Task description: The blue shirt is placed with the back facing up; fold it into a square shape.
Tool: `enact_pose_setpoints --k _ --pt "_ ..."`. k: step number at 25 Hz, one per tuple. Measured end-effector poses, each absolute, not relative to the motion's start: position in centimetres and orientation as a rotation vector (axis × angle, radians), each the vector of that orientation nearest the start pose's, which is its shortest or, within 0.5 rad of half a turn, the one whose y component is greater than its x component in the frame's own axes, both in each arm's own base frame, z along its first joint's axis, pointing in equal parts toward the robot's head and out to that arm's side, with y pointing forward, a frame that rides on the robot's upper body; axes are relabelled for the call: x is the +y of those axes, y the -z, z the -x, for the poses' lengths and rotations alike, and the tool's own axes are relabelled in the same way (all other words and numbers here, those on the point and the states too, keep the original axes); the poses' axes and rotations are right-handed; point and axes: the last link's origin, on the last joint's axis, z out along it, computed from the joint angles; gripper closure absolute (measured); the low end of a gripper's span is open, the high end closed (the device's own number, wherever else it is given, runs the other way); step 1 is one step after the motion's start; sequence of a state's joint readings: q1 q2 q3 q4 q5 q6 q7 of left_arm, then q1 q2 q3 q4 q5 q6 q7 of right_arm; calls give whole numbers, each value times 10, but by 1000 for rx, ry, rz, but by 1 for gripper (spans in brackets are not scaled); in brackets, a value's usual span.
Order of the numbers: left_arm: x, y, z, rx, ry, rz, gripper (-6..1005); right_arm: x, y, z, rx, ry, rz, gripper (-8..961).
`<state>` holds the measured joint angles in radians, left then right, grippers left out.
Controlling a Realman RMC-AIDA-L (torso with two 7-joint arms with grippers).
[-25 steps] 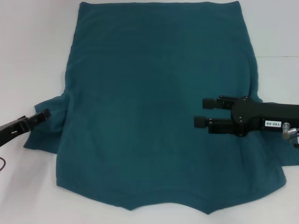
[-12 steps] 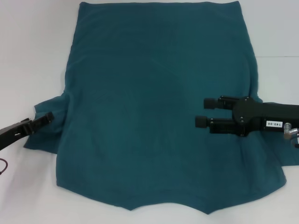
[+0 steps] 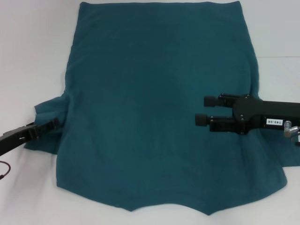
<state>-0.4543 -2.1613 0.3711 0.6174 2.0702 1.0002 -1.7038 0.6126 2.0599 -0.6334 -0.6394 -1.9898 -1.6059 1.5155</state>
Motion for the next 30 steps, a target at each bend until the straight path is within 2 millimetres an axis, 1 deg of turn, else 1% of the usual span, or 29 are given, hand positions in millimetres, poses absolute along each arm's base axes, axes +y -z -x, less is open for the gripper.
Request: enact_pose_setpoints --k 3,10,20,25,28,30 --pt "338 -11 364 -1361 605 1849 119 350 -12 -235 719 -825 2728 114" --pt "337 -13 367 -1370 565 1852 276 350 -13 -236 719 -841 2716 114" --pt "338 -15 366 -1365 550 1863 490 350 -14 -237 720 -850 2710 115" --pt "340 -18 365 -1352 549 1864 773 349 -13 -237 725 -852 2709 115" --pt "341 -21 366 -1350 549 1861 980 349 -13 -237 728 -855 2707 115" --pt "342 -23 366 -1346 546 1858 980 349 -13 -237 730 -860 2704 115"
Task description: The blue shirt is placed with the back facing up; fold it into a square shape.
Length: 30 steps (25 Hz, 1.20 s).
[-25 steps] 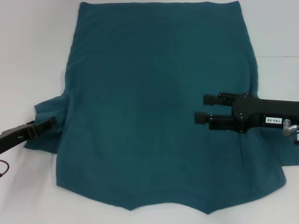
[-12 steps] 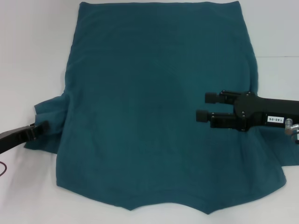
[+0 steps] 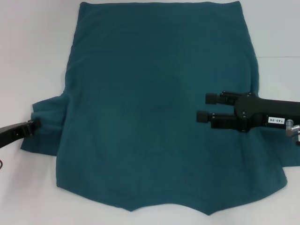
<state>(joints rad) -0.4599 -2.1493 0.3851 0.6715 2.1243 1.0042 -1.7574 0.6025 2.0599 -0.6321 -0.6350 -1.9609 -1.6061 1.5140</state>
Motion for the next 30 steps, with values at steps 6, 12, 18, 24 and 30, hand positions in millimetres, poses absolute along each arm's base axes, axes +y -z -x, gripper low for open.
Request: enact_pose_setpoints --k 6,12,18,24,30 --pt "347 -33 369 -1319 525 1833 981 350 -15 -234 727 -887 2690 115" --pt "356 -46 373 -1275 484 1789 982 349 -10 -231 733 -910 2688 115" --pt "366 -48 371 -1234 440 1777 982 348 -7 -231 751 -921 2691 115" --pt "373 -49 370 -1192 382 1774 982 347 -6 -233 766 -928 2686 115" --pt "377 -57 368 -1159 372 1761 983 346 -5 -233 770 -930 2684 115"
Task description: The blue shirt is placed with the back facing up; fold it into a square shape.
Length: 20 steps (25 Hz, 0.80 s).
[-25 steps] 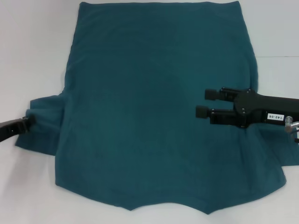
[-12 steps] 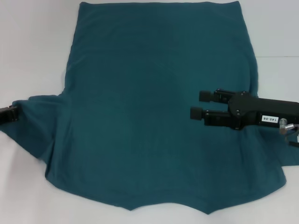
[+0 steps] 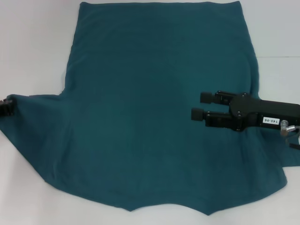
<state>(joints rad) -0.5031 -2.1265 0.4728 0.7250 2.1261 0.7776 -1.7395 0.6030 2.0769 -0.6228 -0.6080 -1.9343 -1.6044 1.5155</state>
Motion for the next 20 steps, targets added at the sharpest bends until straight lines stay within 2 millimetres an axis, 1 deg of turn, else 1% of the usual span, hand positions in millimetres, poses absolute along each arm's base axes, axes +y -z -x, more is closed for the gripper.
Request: enact_pose_setpoints --k 5,9,12,16,20 --pt "377 -61 369 -1147 370 1756 983 346 -4 -232 772 -934 2685 115" --pt "375 -61 369 -1152 372 1758 983 346 -4 -232 773 -936 2685 115" --pt "373 -58 365 -1160 395 1791 983 345 -3 -232 773 -937 2686 115" --pt "366 -57 348 -1172 484 1903 983 345 -3 -231 769 -941 2690 115" --pt "359 -56 325 -1187 591 2032 982 343 -2 -232 765 -938 2696 115"
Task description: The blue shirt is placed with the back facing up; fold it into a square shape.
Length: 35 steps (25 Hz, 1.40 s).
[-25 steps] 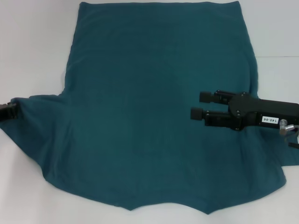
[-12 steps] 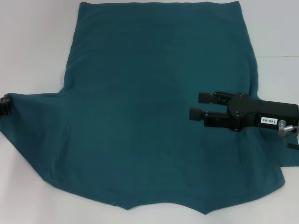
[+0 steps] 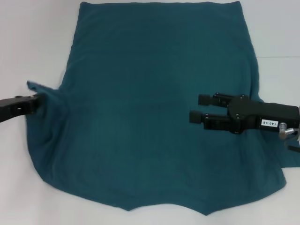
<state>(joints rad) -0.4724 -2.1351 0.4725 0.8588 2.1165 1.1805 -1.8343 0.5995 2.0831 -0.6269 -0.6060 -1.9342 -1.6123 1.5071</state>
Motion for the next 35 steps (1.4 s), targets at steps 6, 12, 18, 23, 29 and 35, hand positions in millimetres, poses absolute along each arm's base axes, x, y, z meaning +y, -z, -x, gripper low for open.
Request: enact_pose_setpoints --k 6,12,18,23,29,35 --pt "359 -37 293 -1251 720 2167 978 342 -1 -234 766 -934 2696 115" --pt "361 0 281 -1404 872 2162 927 340 0 -236 758 -935 2699 115" --pt "353 19 276 -1432 999 2151 785 339 0 -236 754 -936 2701 115" --pt "351 16 278 -1389 1006 2161 606 340 0 -235 750 -940 2700 115" --pt "350 10 286 -1283 948 2164 357 340 -3 -236 757 -947 2687 114" --pt "347 5 294 -1061 824 2223 322 341 -5 -238 766 -945 2681 114"
